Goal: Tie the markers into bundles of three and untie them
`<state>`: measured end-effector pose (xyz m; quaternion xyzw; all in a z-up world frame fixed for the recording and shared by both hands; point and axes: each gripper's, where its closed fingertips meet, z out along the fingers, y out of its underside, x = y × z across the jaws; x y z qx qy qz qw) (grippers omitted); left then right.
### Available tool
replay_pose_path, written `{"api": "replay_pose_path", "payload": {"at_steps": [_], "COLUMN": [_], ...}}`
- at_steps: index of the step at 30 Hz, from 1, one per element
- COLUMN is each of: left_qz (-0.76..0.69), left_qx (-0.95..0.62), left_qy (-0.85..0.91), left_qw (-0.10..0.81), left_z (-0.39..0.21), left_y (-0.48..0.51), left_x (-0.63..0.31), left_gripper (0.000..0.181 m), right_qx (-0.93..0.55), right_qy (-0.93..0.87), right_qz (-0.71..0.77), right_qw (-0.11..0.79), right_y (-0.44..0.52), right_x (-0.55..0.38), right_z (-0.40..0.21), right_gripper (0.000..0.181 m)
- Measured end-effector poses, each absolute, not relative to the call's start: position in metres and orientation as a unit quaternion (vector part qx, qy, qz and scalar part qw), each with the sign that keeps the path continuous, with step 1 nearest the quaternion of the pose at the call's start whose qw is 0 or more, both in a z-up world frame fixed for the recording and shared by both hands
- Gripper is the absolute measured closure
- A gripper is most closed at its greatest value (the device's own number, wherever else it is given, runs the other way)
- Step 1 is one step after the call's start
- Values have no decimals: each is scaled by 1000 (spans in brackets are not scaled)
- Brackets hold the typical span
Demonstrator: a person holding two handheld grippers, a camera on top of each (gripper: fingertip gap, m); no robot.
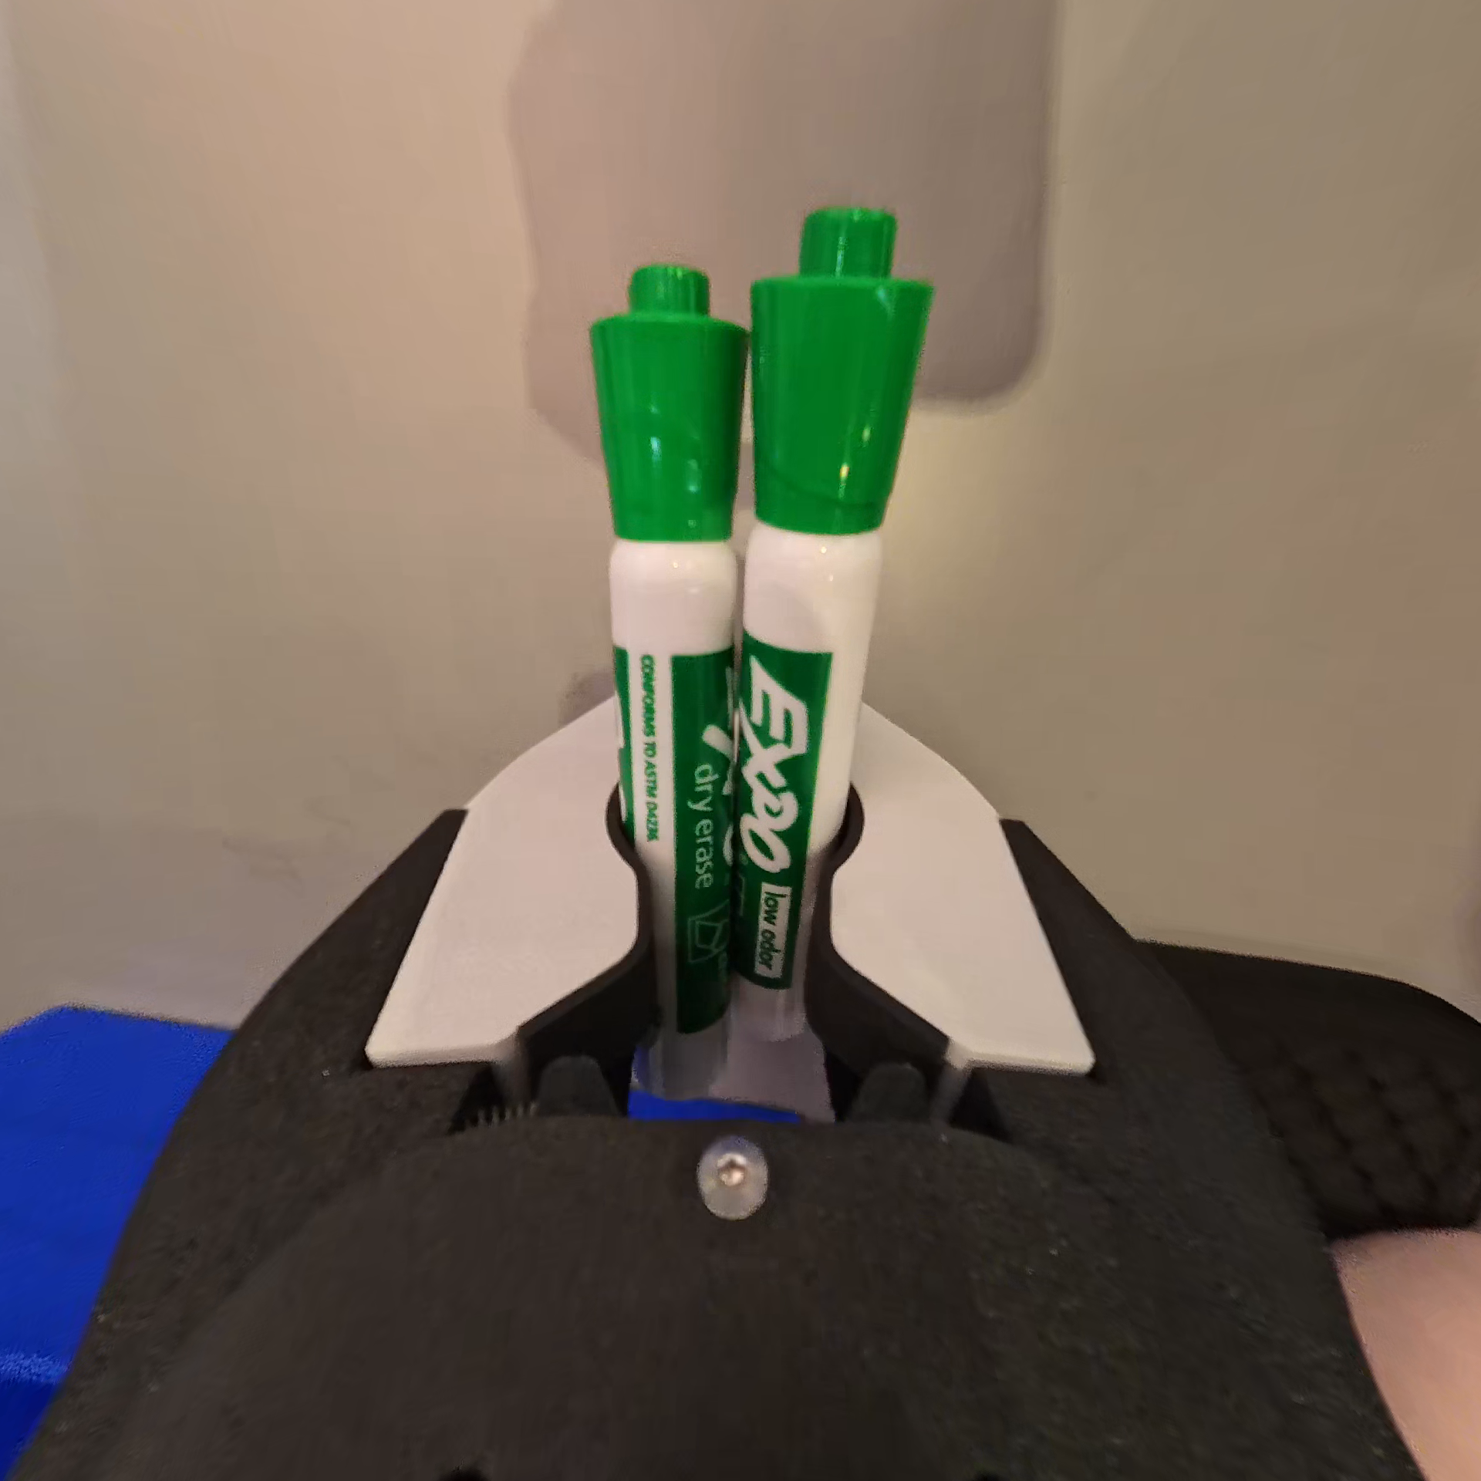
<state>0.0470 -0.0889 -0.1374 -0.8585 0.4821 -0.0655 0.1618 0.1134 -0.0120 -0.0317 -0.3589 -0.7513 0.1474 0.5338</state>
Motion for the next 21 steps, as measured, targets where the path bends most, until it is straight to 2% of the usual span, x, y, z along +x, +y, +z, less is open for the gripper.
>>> {"api": "replay_pose_path", "payload": {"at_steps": [6,13,16,18,21], "left_qz": [-18,8,23,13,3], "left_qx": [-892,-905,-901,-904,-904], "left_qy": [432,403,412,404,396], "left_qw": [130,138,135,140,159], "left_z": [-125,-112,-110,-107,-100], "left_y": [-99,-100,-104,-106,-104], "left_x": [21,-2,-12,-15,-18], "left_gripper": [139,140,140,140,139], "right_qx": [-362,-366,-358,-359,-361], "right_qy": [-813,-851,-862,-869,-871], "right_qz": [124,79,106,117,179], "right_qw": [439,369,344,320,282], "right_y": [-13,-13,-25,-30,-40], "right_x": [115,108,104,109,122], "right_z": [-84,-145,-159,-164,-152], "right_gripper": [178,177,169,152,145]}}
